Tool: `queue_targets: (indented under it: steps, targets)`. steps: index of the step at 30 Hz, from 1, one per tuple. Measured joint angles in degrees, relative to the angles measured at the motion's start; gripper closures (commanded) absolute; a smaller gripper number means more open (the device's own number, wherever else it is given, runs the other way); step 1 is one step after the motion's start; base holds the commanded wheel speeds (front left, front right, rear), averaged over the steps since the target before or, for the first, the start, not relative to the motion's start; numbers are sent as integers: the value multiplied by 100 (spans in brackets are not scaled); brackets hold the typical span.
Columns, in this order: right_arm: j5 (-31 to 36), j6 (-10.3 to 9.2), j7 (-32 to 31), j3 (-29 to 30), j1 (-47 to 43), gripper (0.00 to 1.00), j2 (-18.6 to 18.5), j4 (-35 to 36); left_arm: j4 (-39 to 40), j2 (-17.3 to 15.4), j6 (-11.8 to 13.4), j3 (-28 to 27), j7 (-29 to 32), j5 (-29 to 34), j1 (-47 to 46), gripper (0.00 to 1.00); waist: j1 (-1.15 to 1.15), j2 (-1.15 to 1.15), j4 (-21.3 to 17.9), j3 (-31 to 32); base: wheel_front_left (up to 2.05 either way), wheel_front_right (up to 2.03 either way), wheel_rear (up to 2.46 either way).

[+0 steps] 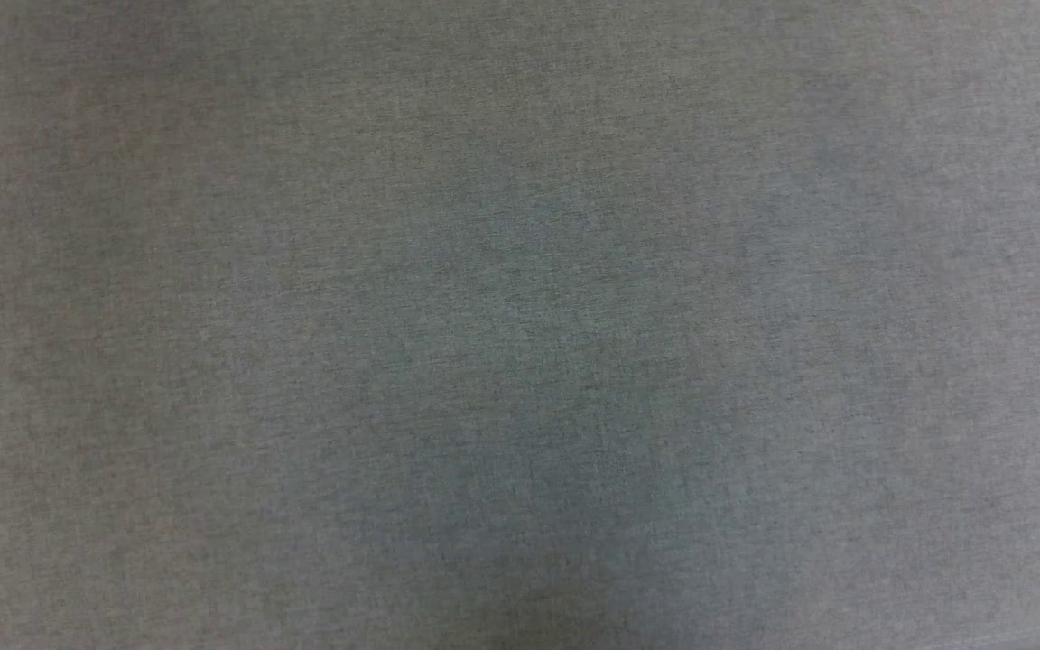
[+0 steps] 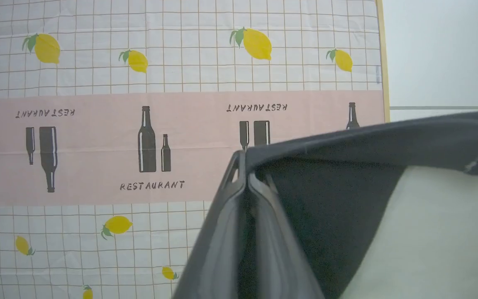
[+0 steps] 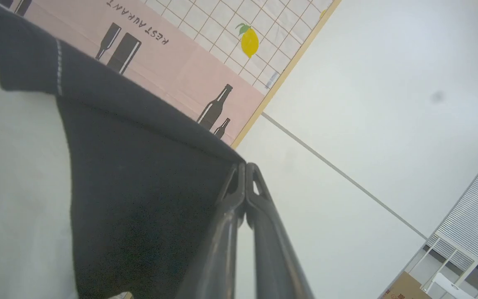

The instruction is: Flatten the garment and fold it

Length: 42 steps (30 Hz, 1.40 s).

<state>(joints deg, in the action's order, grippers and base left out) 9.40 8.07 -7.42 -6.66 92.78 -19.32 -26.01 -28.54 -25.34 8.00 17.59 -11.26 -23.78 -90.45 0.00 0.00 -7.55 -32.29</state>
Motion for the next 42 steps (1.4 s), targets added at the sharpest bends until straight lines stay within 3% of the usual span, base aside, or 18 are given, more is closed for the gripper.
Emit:
queue_targets:
  steps: [5, 13, 17, 22, 25, 31, 37, 42]
  targets:
    - [-98, 0, 267, -225, -276, 100, 44, -520, -428, -19, -246, 225, 62, -33, 522, 100, 0, 0, 49, 27, 0, 0, 0]
    - [-1144, -1, 410, -847, -2261, 100, -42, -881, -1085, -29, -1000, 833, 543, -235, 2296, 100, 0, 0, 94, 356, 0, 0, 0]
    - [-1985, -1, 55, -1203, -3509, 100, -241, -550, -1073, -26, -1272, 1006, 949, -550, 3396, 100, 0, 0, 114, 653, 0, 0, 0]
    - [-2795, -2, -719, -1338, -5149, 100, -658, 466, -534, -34, -1373, 1143, 1696, -1172, 4909, 100, -1, 0, 126, 1077, 0, 0, 0]
    - [-3009, -3, -1199, -1185, -6123, 100, -855, 1179, 49, -85, -1301, 1158, 2136, -1535, 5807, 100, -1, 0, 129, 1341, 0, 0, 0]
    - [-2932, -4, -2078, -419, -7934, 100, -828, 2351, 1452, -292, -757, 1144, 2805, -2093, 7384, 100, -1, 0, 154, 1833, 0, 0, 0]
    - [-2695, -8, -2643, 326, -9241, 100, -227, 3040, 2447, -458, -201, 1126, 3166, -2448, 8615, 100, -1, 0, 223, 2182, 0, 0, 0]
    - [-2496, -8, -3115, 890, -9956, 100, 409, 3226, 2895, -511, 92, 1134, 3289, -2575, 9267, 100, -1, 0, 323, 2338, 0, 0, 0]
